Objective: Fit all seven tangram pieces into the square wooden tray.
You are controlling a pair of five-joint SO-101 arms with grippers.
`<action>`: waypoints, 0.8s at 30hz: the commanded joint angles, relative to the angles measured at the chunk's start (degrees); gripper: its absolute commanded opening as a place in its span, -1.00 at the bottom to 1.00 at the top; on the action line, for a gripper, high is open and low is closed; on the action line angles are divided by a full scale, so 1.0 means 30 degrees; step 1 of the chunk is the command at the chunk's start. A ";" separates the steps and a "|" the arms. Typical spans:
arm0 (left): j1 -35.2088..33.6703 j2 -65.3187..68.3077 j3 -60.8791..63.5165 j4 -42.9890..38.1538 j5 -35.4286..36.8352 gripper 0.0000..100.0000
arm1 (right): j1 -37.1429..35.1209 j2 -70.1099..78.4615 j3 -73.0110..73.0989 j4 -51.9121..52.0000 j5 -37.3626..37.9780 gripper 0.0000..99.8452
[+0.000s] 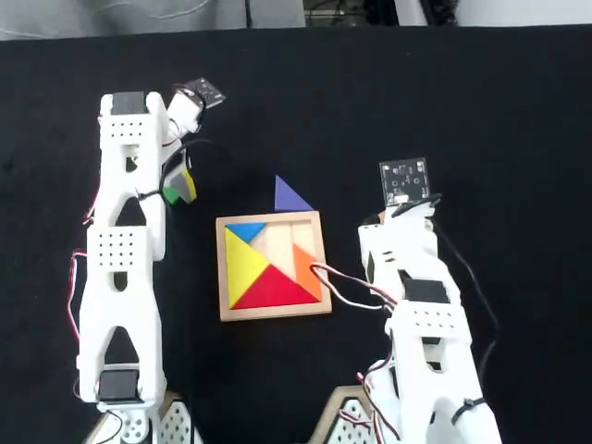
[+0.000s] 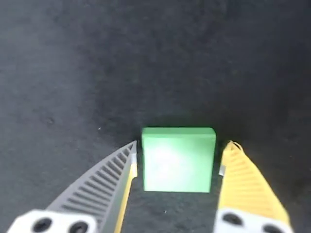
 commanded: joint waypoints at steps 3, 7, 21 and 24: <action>-0.0425 0.0879 -0.4322 0.0938 0.0762 -0.51 | -0.0117 -0.0484 -0.0161 -0.0410 0.0117 -0.77; -0.0484 0.1114 -0.4000 0.0938 0.0645 -0.68 | -0.0117 -0.0454 -0.0161 -0.0410 0.0147 -0.77; 0.0689 -0.2491 -0.2212 0.0996 0.3927 -0.75 | 0.0791 -0.0396 -0.1275 0.1055 -0.0615 -0.77; 0.1363 -0.5480 0.1099 0.0996 0.4454 -0.76 | 0.0762 0.0161 -0.2418 0.2432 -0.0674 -0.76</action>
